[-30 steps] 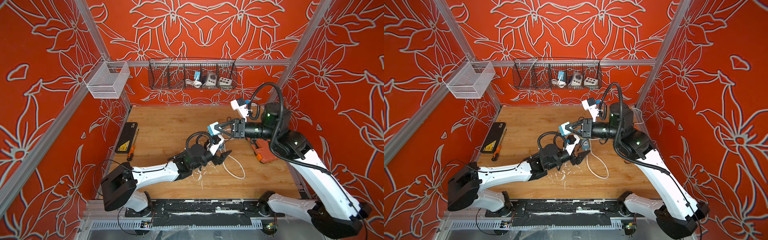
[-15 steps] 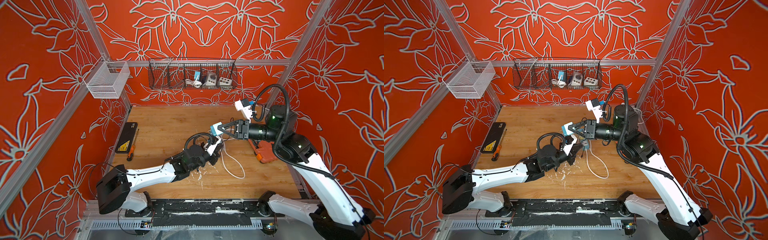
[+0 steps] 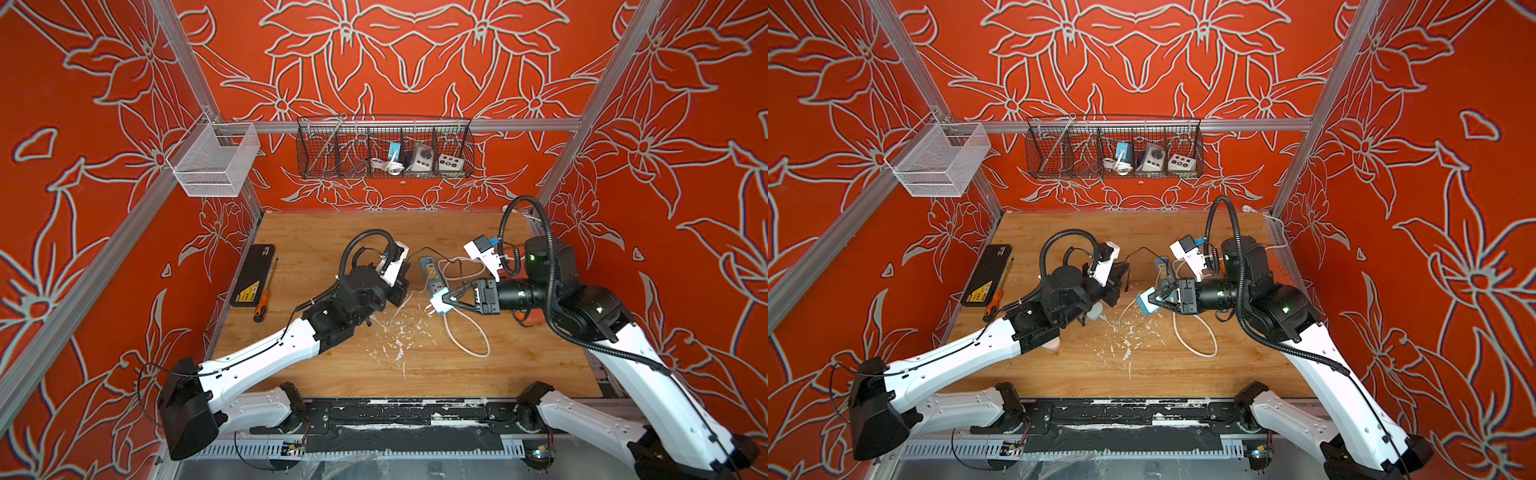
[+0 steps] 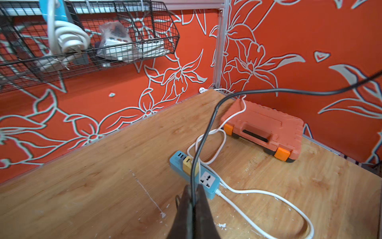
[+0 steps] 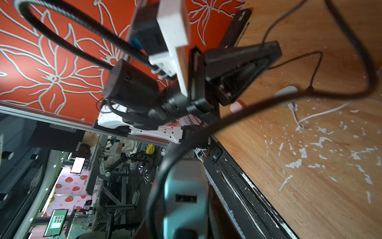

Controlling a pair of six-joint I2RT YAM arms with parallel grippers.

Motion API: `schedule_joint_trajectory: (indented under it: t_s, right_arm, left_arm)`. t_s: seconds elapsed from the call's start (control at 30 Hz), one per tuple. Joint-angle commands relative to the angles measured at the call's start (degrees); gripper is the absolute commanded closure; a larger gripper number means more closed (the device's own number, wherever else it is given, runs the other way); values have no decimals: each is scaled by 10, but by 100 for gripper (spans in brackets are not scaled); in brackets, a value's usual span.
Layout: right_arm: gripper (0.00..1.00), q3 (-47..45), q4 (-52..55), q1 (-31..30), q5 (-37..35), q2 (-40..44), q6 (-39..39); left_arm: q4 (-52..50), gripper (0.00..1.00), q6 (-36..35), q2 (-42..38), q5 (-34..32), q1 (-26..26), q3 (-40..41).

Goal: Charge the bluetooth headset
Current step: Adjust the charging cable at the plug.

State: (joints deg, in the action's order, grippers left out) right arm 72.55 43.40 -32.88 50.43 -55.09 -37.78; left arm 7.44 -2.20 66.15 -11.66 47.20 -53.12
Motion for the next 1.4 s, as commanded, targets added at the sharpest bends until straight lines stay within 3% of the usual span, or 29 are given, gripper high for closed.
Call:
schedule_joint_trajectory:
  t_s: [0.0,0.2,0.4,0.73,0.87,1.37]
  right_arm:
    - [89,5,83,4,-72,-3,81]
    - [90,-8,108,3,-263,-29,112]
    - [90,-38,59,4,-376,-64,112]
    - [90,-45,-7,4,-505,-159,138]
    - [90,-55,-48,8,-520,-197,142]
    - [92,-47,-124,43,-473,-316,153]
  left_arm:
    - [-70,100,-18,-13,-1,-8,-38]
    - [-189,100,8,5,1,-8,-114]
    - [-306,100,39,31,12,-8,-178]
    - [-443,100,82,75,10,-22,-253]
    - [-462,100,120,89,29,-33,-260]
    - [-490,100,178,153,79,-79,-280]
